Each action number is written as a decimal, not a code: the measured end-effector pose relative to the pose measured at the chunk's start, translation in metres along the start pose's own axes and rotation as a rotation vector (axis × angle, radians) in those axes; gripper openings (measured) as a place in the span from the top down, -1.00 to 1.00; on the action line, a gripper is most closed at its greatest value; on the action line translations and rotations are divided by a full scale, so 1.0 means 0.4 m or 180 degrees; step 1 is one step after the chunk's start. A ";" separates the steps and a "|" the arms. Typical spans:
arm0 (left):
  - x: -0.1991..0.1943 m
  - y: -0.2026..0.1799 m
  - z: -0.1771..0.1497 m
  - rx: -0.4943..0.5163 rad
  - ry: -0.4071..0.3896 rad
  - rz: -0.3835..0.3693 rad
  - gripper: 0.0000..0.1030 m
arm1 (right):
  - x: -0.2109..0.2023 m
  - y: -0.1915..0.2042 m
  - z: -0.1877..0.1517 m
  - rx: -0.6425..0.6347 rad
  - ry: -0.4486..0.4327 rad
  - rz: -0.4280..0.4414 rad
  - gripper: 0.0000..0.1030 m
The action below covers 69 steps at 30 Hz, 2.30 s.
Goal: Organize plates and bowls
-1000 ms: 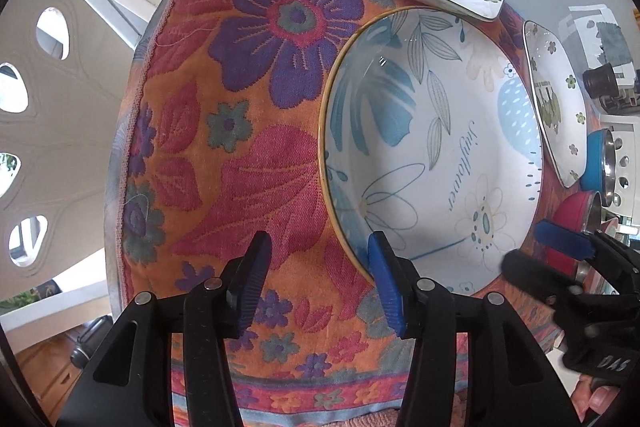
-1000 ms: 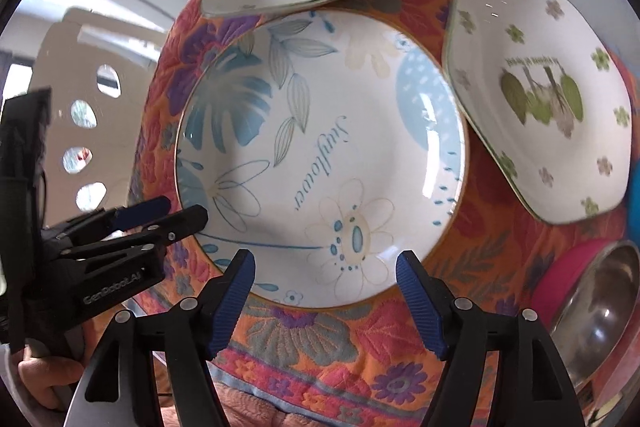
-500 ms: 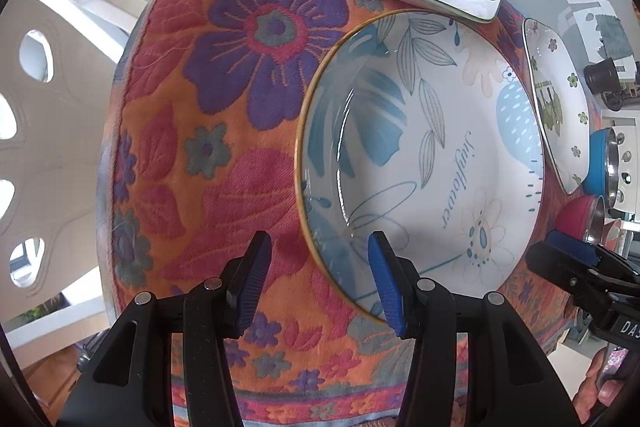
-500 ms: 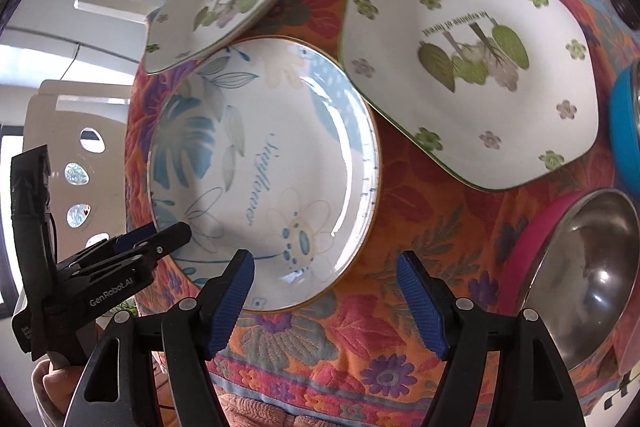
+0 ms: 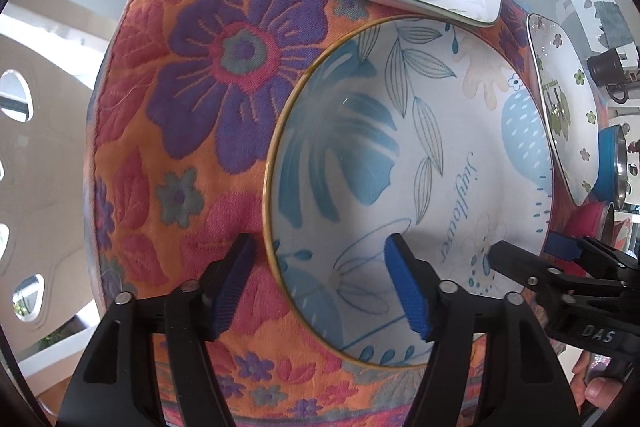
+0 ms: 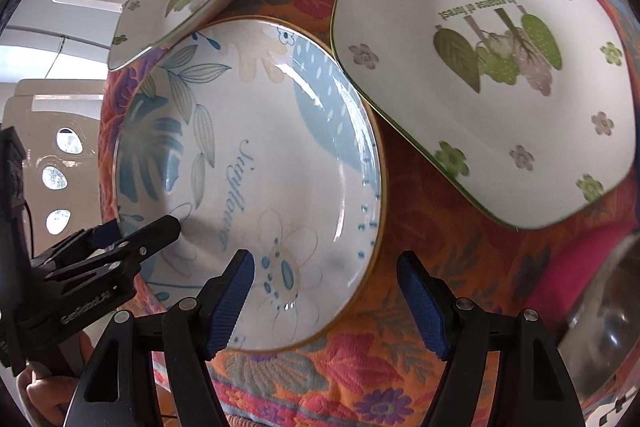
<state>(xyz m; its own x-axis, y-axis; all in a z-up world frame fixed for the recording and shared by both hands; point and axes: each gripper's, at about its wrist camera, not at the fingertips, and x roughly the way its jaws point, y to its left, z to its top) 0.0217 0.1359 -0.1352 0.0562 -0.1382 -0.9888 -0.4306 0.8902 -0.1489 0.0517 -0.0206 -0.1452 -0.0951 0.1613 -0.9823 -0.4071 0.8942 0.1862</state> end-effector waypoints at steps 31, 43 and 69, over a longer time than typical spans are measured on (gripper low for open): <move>0.080 -0.049 0.073 0.0022 0.0073 0.0044 -0.99 | 0.006 -0.036 0.027 0.0056 -0.0231 0.0349 -1.00; 0.086 -0.064 0.071 0.0027 0.0056 0.0046 -0.99 | 0.002 -0.040 0.016 0.0055 -0.0298 0.0354 -1.00; 0.036 0.013 0.092 -0.0195 -0.0276 -0.0039 -0.25 | -0.016 -0.012 0.034 -0.0004 -0.0477 0.0041 -0.64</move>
<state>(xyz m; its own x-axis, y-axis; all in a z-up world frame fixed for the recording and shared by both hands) 0.0533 0.1543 -0.1505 0.1386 -0.1085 -0.9844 -0.4835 0.8600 -0.1629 0.0665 -0.0201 -0.1401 0.0365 0.2334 -0.9717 -0.4080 0.8911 0.1987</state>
